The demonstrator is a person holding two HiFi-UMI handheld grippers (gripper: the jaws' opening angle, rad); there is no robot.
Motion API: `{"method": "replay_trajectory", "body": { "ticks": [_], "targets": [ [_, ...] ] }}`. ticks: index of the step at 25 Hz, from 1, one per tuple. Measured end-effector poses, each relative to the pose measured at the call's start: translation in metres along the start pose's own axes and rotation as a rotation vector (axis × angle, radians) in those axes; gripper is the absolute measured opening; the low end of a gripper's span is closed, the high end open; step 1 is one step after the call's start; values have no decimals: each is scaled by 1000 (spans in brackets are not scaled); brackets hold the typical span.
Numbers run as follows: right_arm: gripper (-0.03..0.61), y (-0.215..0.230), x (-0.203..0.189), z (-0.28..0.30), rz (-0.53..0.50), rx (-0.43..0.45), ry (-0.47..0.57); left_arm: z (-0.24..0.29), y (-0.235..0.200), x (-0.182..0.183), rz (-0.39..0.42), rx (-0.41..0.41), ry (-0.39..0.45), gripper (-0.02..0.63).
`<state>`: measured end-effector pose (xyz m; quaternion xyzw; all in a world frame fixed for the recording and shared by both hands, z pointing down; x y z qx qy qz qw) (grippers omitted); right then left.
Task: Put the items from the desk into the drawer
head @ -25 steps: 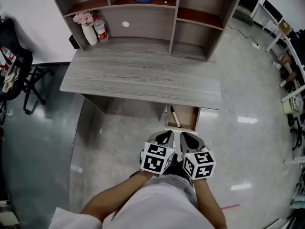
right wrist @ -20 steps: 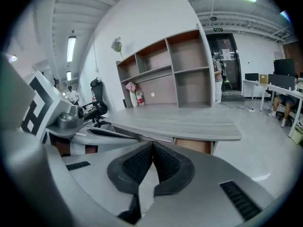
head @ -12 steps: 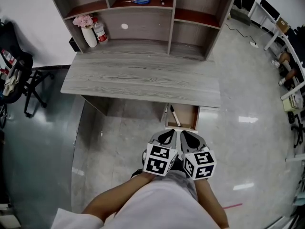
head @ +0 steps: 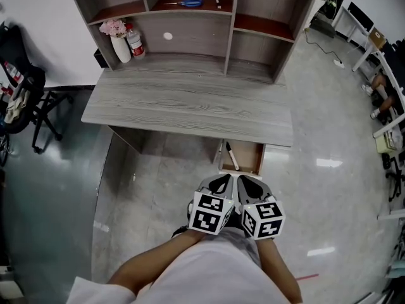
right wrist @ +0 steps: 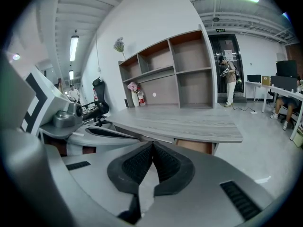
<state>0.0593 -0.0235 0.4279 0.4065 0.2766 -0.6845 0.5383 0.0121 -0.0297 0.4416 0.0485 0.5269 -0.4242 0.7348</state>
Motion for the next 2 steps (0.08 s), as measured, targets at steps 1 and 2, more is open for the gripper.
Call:
{"method": "replay_trajectory", "body": {
  "ticks": [1,2],
  "targets": [
    [2,0,0,1,-1,1,-1,0,0,0,1,-1,-3,3],
    [2,0,0,2,-2,2,-3,1,-1,0,1,-1,-7,3]
  ]
}}
Point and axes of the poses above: the fingertips, and each gripper's own axes: z forward along the fingers, y to its right, x out of its top, the point moved 2 cm from there along -z, backward along the fingers, and after that the axes turned 11 degrees about -x, right-handed, at the moved point
